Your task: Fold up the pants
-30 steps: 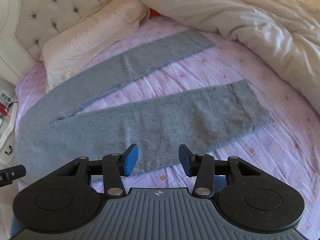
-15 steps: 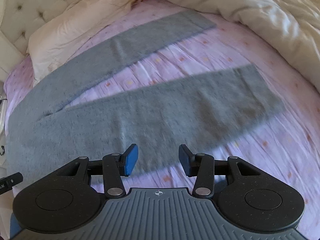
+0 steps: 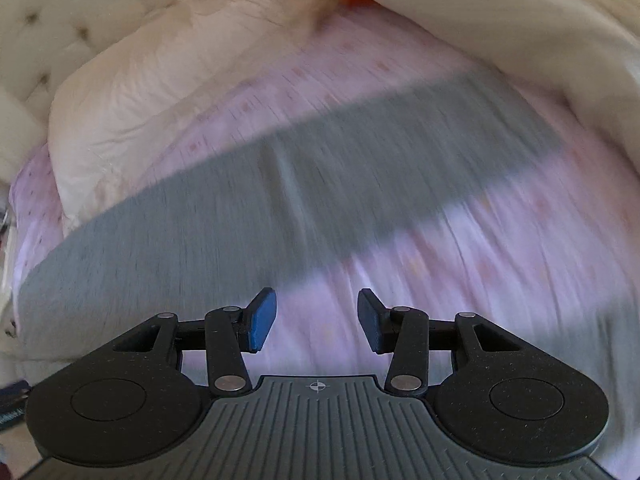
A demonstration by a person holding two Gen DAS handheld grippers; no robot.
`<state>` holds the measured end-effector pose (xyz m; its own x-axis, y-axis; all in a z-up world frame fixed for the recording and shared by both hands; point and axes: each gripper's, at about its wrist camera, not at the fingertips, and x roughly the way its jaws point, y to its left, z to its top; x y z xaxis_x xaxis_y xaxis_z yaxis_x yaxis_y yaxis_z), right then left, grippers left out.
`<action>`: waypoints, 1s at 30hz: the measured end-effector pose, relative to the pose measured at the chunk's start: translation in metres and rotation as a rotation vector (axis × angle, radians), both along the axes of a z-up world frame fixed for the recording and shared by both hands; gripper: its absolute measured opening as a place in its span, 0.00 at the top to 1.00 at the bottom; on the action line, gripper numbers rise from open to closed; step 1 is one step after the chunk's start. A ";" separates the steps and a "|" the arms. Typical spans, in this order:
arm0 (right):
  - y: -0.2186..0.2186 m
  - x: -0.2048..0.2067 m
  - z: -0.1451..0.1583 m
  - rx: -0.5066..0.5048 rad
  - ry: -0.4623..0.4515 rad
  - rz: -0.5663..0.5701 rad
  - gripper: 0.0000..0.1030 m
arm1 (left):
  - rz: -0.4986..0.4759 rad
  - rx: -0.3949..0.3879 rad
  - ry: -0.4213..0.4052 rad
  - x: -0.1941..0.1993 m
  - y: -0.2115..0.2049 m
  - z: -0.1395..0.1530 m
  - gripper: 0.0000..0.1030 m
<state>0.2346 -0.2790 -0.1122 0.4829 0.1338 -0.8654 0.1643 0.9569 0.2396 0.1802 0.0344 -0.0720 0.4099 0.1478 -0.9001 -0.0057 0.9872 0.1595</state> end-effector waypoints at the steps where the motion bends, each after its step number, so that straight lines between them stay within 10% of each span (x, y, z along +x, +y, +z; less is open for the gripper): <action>1: 0.001 0.014 -0.004 -0.031 -0.021 0.054 0.57 | -0.004 0.002 0.007 0.011 0.001 -0.004 0.35; 12: 0.021 0.129 -0.051 -0.382 -0.106 0.561 0.57 | -0.006 0.004 0.101 0.090 0.011 -0.047 0.35; 24: 0.007 0.193 -0.070 -0.209 0.037 0.803 0.56 | -0.027 -0.004 0.192 0.127 0.015 -0.077 0.34; 28: 0.007 0.192 -0.067 -0.109 0.114 0.836 0.94 | -0.033 -0.018 0.201 0.130 0.016 -0.078 0.34; 30: 0.011 0.170 -0.057 -0.142 0.069 0.869 0.94 | -0.027 -0.036 0.199 0.128 0.014 -0.076 0.34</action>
